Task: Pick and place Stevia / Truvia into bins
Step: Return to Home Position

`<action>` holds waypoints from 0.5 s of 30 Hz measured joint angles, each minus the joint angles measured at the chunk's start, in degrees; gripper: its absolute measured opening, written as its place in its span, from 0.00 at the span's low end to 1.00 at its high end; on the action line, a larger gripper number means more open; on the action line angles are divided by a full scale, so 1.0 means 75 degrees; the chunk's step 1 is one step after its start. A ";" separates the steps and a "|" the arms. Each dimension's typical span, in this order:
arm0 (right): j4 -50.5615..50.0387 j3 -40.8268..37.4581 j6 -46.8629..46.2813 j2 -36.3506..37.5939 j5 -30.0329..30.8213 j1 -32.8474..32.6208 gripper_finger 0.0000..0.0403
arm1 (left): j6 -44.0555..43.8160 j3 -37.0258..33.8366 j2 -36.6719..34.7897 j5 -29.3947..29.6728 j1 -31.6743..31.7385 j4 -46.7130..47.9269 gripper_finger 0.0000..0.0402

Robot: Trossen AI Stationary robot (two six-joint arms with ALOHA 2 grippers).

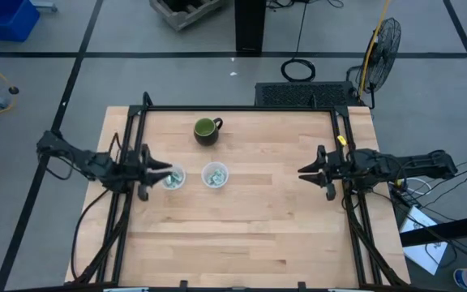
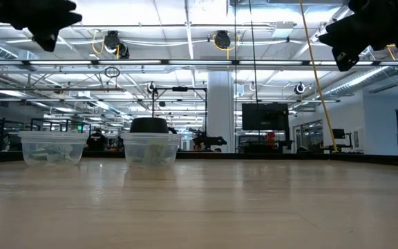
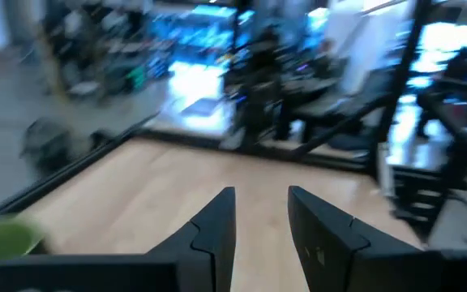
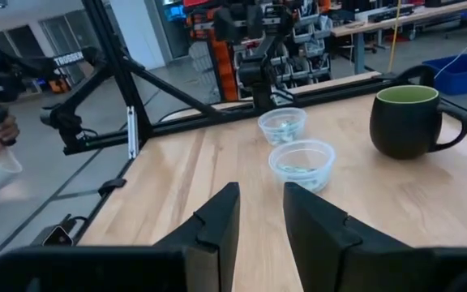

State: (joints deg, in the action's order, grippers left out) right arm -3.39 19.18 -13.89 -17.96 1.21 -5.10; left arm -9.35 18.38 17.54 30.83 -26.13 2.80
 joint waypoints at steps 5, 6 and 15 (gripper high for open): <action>0.0029 -0.0128 -0.0003 0.0034 -0.0282 0.0003 0.23 | 0.0814 -0.0755 -0.0006 -0.0481 0.0000 -0.1364 0.29; 0.0088 -0.0128 0.0016 0.0081 -0.0530 0.0003 0.23 | 0.0838 -0.0829 -0.0009 -0.0473 0.0000 -0.1449 0.29; 0.0037 -0.0128 0.0510 0.1273 -0.1791 0.0000 0.23 | 0.1332 -0.0896 -0.0955 -0.0362 0.0000 -0.1311 0.29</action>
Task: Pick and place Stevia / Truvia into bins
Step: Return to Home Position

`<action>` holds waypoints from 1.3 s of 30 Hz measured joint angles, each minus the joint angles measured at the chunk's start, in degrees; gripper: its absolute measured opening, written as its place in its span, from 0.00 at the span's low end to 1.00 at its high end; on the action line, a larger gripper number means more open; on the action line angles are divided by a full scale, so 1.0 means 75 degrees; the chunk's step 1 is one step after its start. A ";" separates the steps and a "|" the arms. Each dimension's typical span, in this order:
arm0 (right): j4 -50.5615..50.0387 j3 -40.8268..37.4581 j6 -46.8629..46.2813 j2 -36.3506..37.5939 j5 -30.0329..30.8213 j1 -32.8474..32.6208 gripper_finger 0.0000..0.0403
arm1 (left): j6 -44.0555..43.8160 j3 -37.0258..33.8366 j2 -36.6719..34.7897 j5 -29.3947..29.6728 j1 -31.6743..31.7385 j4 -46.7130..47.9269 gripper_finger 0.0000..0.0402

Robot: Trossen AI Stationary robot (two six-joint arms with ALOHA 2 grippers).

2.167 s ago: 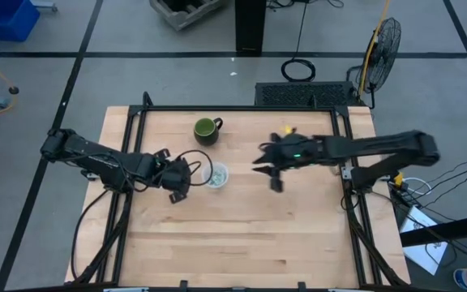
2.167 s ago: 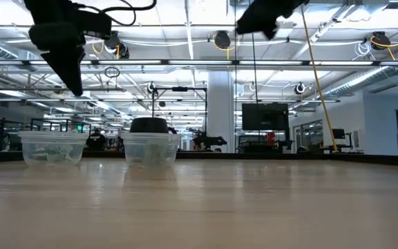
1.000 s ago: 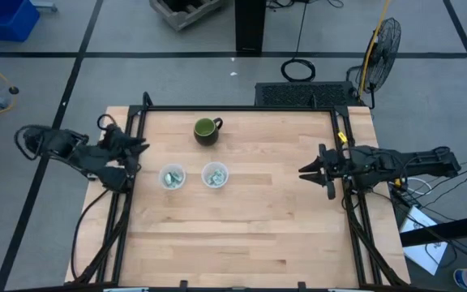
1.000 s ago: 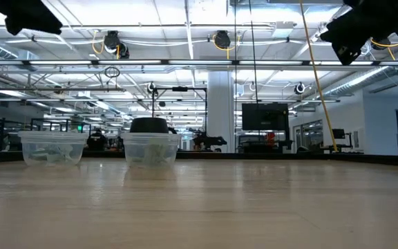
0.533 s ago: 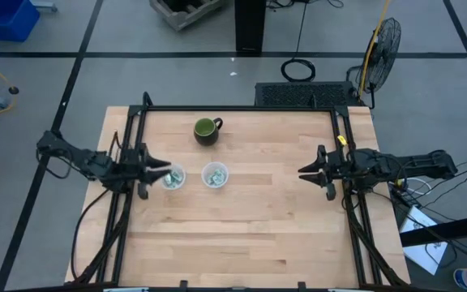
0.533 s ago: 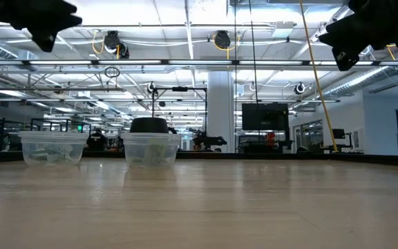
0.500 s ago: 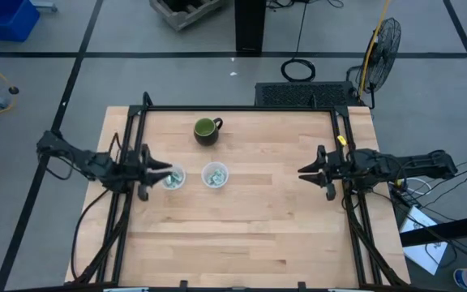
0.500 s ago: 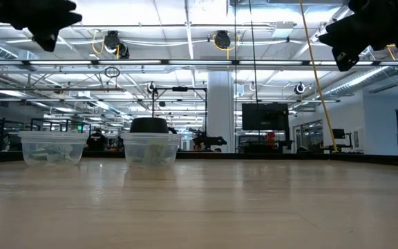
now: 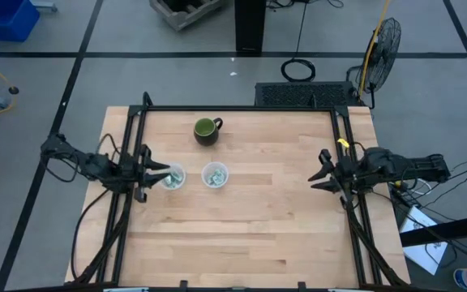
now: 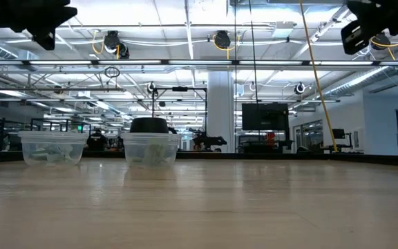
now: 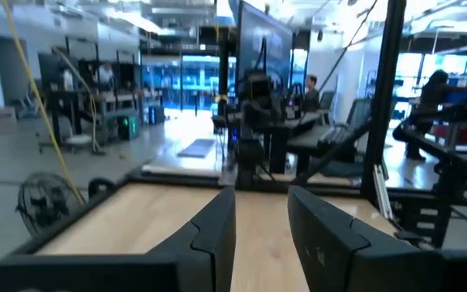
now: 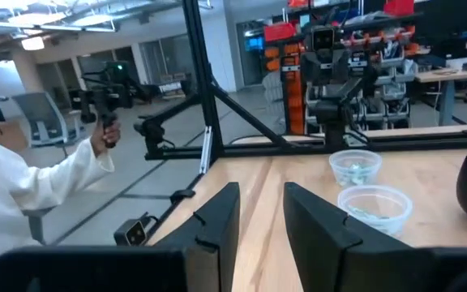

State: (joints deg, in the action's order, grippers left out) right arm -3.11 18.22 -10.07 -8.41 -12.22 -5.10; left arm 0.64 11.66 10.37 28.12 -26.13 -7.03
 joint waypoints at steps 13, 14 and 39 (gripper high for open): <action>-0.0007 -0.0586 -0.0047 0.1100 0.0059 0.0018 0.23 | 0.0283 -0.0022 -0.1333 -0.0610 0.0000 0.1095 0.29; 0.0219 -0.0700 -0.0054 0.1096 0.0160 0.0023 0.23 | 0.0342 -0.0063 -0.1355 -0.0612 0.0000 0.1138 0.29; 0.1913 -0.2296 -0.0812 0.1097 0.0220 0.0029 0.23 | -0.0466 -0.1478 -0.1289 -0.1281 0.0000 0.0223 0.29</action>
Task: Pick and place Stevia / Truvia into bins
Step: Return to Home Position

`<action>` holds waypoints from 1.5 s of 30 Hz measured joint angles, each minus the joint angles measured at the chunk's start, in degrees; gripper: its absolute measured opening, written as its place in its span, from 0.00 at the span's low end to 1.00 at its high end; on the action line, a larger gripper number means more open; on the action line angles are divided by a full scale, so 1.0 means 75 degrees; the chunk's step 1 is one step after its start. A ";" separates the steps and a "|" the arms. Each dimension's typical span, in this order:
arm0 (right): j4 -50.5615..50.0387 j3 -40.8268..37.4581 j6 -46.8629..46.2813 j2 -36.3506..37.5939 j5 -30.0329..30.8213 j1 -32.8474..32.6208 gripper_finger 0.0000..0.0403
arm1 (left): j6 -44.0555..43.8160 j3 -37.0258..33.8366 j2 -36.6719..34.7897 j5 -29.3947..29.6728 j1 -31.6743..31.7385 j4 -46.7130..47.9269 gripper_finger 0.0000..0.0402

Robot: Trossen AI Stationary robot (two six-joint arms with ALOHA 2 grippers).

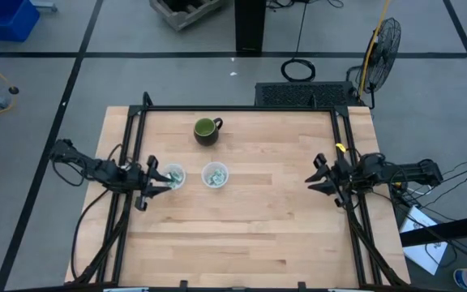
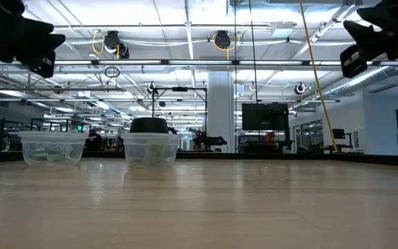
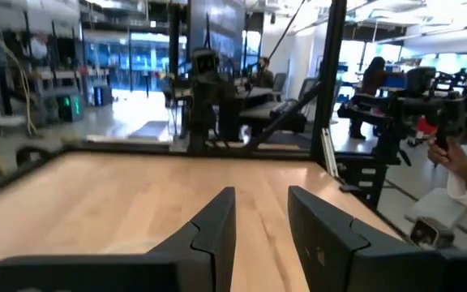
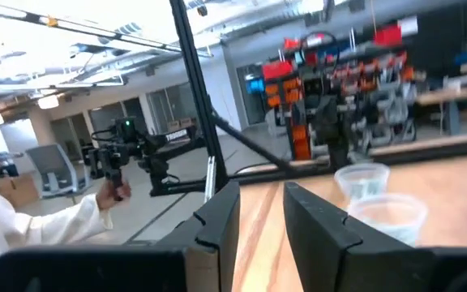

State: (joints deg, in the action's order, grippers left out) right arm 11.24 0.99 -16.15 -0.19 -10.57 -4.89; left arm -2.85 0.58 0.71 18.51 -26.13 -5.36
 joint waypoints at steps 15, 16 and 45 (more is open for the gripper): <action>-0.0390 -0.0012 0.0054 0.0003 0.0012 0.0000 0.23 | -0.0262 0.0000 0.0003 -0.0001 0.0000 0.0069 0.29; -0.0392 -0.0012 0.0054 0.0003 0.0012 0.0000 0.23 | -0.0262 0.0000 0.0003 -0.0001 0.0000 0.0069 0.29; -0.0390 -0.0017 0.0051 0.0003 0.0023 0.0000 0.23 | -0.0258 0.0000 0.0003 0.0001 0.0000 0.0066 0.29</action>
